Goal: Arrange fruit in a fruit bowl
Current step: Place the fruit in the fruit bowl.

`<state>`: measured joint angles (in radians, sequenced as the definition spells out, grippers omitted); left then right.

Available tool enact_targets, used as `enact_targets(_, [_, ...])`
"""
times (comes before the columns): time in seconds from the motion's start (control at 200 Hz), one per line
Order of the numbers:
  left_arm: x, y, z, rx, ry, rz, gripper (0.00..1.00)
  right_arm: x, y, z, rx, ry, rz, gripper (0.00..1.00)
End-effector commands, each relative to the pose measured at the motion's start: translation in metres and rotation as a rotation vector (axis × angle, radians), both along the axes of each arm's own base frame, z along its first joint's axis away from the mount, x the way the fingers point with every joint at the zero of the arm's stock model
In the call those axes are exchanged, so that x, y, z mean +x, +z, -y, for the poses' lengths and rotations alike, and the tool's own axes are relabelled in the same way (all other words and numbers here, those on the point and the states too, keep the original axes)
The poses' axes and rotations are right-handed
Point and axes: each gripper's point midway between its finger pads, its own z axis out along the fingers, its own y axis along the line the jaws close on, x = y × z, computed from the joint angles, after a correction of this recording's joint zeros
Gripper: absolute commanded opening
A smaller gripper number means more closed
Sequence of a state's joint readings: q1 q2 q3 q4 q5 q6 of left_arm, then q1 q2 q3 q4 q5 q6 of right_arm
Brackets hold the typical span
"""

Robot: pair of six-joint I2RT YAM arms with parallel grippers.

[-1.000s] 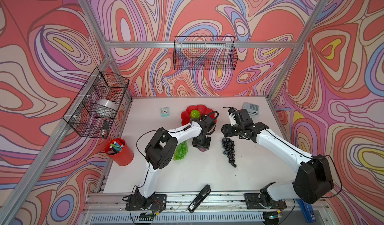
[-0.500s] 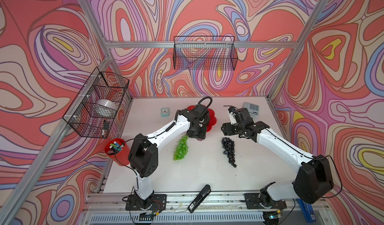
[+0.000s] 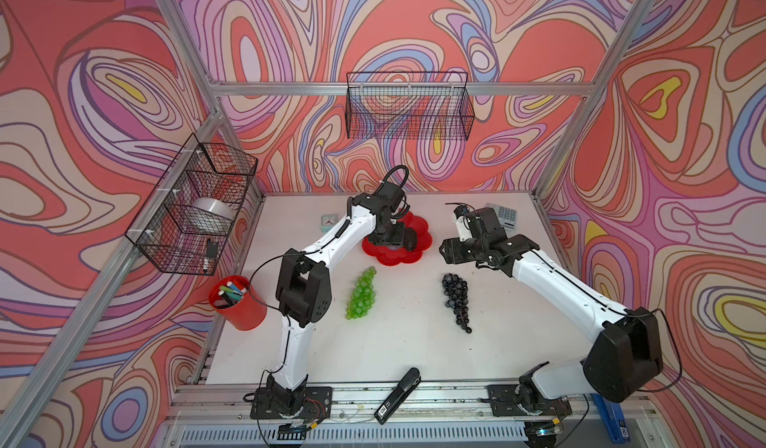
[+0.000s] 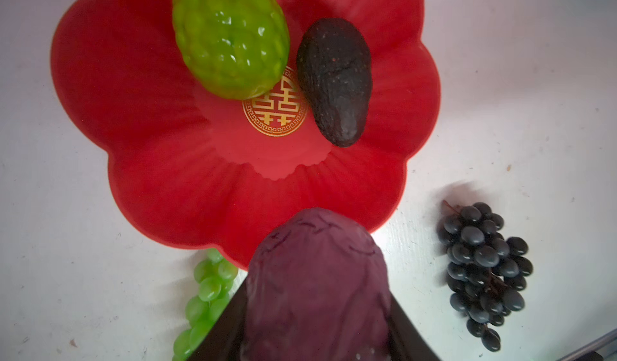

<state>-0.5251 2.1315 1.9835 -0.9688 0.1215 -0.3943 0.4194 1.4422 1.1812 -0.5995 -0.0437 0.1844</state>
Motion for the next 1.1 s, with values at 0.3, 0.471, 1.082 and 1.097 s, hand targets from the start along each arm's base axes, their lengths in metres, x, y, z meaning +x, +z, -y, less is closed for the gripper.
enact_targets(0.3, [0.037, -0.040, -0.016, 0.050, 0.019, -0.016, 0.43, 0.003, -0.042, 0.014, 0.003, -0.028, -0.149, 0.68])
enact_targets(0.471, [0.047, -0.049, -0.017, 0.071, 0.015, -0.006, 0.45, 0.018, -0.060, 0.024, 0.068, -0.066, -0.211, 0.68])
enact_targets(1.082, [0.067, -0.078, -0.025, 0.075, 0.045, -0.017, 0.51, 0.039, -0.116, 0.040, 0.178, -0.113, -0.366, 0.68])
enact_targets(1.097, [0.067, -0.079, -0.025, 0.074, 0.045, -0.019, 0.51, 0.039, -0.117, 0.039, 0.180, -0.113, -0.370, 0.68])
